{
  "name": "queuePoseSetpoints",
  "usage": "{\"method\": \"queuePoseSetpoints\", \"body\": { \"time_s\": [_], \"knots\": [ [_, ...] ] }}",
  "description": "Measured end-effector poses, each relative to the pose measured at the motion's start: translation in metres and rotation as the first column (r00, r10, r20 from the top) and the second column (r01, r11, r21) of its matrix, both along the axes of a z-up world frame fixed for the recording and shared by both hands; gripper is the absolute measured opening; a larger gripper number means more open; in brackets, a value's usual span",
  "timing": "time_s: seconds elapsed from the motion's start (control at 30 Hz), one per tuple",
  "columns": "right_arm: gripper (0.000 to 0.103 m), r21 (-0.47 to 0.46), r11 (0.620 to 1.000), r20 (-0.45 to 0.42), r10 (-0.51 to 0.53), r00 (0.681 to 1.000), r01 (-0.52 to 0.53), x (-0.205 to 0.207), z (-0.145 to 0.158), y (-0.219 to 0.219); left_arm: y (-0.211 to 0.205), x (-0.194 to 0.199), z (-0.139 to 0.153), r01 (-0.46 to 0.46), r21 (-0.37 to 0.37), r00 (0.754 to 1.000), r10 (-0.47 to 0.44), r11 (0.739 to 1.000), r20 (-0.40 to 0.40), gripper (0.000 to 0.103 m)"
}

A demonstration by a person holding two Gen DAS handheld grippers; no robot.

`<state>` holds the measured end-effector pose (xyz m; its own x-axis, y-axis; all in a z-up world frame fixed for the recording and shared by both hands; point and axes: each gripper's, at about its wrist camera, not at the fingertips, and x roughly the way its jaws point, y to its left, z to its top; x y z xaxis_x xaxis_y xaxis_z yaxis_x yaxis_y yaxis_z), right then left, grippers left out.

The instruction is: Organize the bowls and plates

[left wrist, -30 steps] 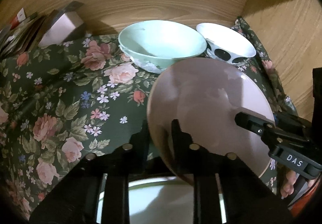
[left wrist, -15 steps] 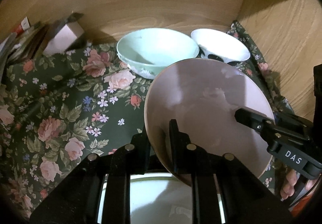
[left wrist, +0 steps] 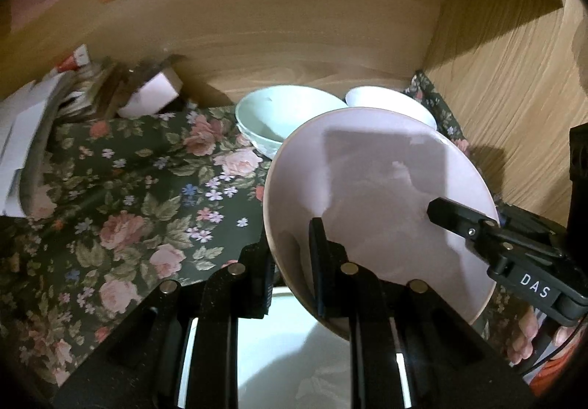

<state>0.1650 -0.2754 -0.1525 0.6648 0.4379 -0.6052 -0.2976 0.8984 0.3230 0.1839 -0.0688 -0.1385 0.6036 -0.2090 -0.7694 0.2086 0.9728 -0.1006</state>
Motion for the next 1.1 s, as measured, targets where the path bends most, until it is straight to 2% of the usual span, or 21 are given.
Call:
{"method": "queuePoseSetpoints", "body": {
  "time_s": [0.43, 1.1],
  "knots": [
    [0.026, -0.003, 0.996, 0.051, 0.088, 0.995, -0.088, -0.022, 0.018, 0.048, 0.054, -0.045, 0.018, -0.091, -0.014, 0.994, 0.091, 0.996, 0.062, 0.017],
    [0.026, -0.036, 0.971, 0.062, 0.240, 0.969, -0.238, -0.052, 0.015, 0.133, 0.141, -0.103, 0.015, -0.241, -0.033, 0.966, 0.243, 0.970, 0.085, 0.017]
  ]
}}
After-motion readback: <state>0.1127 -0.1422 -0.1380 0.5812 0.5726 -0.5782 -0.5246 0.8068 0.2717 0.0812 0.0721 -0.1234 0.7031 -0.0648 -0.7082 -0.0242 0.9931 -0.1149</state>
